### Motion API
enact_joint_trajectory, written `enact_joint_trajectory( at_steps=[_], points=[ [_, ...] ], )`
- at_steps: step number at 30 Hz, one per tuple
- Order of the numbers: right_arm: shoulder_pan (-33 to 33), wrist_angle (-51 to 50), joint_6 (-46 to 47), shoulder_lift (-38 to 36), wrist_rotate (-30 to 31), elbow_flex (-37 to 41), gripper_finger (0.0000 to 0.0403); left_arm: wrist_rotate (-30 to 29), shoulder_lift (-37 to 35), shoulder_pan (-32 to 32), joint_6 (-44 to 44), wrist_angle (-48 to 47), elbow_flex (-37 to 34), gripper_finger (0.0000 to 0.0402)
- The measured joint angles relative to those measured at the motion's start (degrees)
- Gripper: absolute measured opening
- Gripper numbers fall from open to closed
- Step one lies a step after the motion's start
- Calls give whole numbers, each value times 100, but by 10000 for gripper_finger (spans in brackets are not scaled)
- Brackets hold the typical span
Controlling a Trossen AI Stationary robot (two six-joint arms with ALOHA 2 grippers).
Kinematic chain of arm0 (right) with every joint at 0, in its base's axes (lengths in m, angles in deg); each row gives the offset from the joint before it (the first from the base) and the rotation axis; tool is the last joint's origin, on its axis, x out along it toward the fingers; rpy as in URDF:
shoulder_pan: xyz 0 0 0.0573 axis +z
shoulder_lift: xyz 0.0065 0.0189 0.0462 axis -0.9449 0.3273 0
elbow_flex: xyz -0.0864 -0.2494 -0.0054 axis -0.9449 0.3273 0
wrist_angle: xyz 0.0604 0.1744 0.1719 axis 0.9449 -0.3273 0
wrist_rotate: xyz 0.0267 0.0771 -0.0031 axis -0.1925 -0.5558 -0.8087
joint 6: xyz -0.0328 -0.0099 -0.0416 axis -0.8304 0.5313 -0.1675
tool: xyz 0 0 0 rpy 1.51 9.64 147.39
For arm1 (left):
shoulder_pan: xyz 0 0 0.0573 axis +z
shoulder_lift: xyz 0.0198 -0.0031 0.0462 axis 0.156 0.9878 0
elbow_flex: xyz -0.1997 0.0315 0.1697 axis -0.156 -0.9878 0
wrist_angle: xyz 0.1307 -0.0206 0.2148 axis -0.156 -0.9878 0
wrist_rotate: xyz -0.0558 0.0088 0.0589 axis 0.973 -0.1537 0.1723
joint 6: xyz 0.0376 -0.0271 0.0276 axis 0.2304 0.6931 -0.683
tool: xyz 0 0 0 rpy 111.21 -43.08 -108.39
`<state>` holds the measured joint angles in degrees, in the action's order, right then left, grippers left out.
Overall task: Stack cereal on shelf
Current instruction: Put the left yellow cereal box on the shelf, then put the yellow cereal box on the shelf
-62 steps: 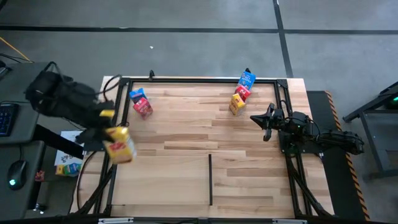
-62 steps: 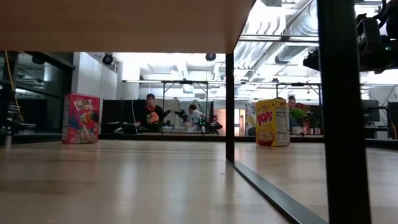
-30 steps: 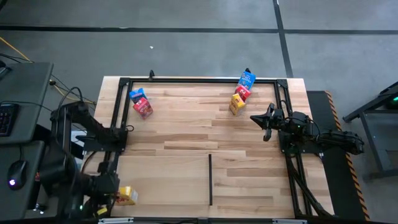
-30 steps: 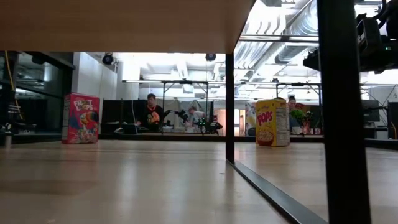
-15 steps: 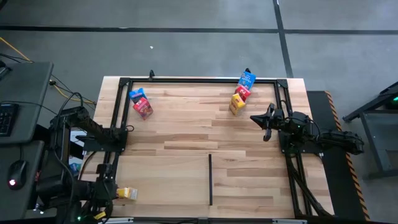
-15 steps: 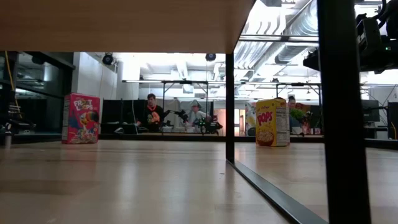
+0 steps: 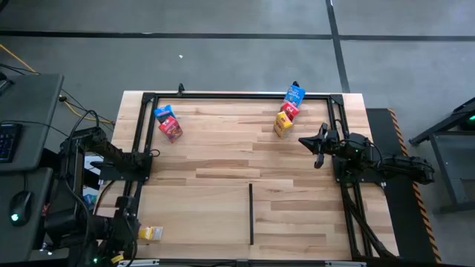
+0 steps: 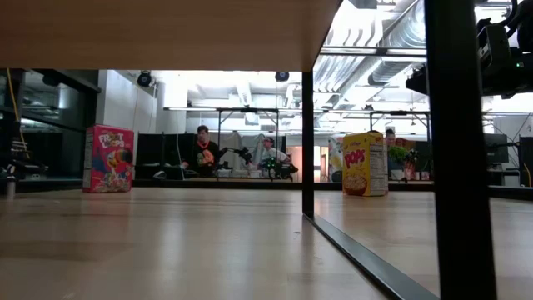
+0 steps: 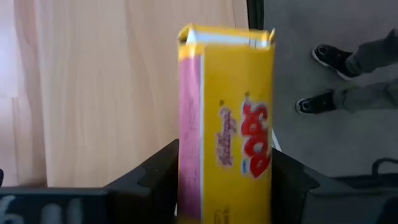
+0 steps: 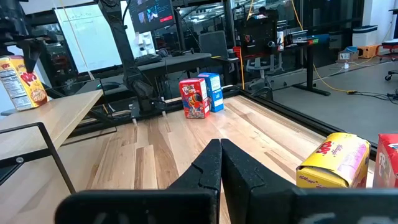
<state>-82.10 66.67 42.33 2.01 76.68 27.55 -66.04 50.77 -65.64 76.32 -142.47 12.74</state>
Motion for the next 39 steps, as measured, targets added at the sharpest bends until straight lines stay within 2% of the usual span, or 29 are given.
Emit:
enact_joint_trajectory(
  at_steps=[11,21,23,27,35,39],
  points=[
    [-2,0,0,0,0,0,0,184,0,152,-38,20,307,248],
    [-1,0,1,-1,0,1,0,258,-7,214,-675,-173,1476,258],
    [-2,0,0,0,0,0,0,95,-28,321,-916,-302,1790,257],
    [-1,0,0,-2,0,1,0,-551,-409,706,-1263,-294,1910,256],
    [0,0,0,0,0,0,0,-1991,-1474,1633,-2050,-281,1666,256],
    [0,0,0,0,-1,1,0,-2253,-2011,1873,-1979,-286,1225,256]
  ],
)
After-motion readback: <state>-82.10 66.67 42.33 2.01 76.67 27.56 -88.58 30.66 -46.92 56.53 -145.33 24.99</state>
